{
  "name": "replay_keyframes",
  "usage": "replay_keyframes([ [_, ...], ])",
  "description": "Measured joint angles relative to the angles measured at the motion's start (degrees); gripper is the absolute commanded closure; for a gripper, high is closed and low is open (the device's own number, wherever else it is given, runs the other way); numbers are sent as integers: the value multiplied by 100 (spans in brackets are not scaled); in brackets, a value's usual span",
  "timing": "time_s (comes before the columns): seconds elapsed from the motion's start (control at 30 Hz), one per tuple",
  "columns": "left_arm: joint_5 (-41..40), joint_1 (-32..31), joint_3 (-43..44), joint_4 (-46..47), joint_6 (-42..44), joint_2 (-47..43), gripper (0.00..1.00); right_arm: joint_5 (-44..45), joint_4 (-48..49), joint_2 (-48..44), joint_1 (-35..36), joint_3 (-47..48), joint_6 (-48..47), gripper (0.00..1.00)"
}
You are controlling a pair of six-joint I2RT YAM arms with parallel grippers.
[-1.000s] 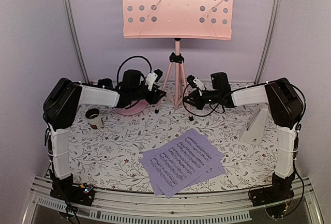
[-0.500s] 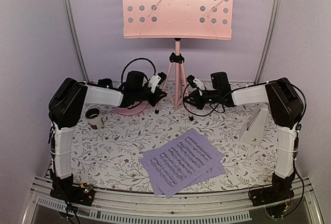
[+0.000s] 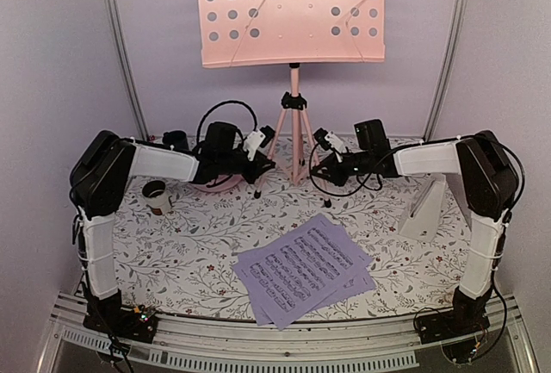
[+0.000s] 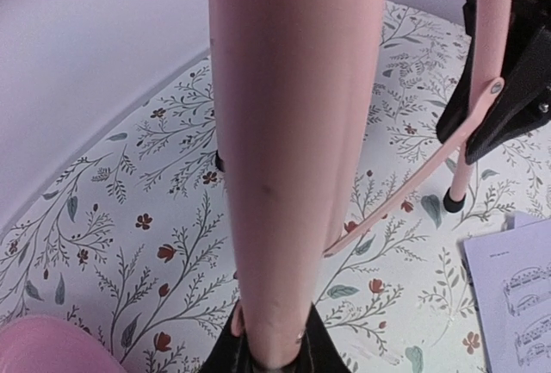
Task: Set up the instrument practice props
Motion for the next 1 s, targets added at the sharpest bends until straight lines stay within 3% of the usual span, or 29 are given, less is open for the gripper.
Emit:
replay_keyframes([
  [1.0, -26, -116, -1862, -42, -131, -1467, 100, 358, 50, -1412, 98, -1775, 205, 100],
])
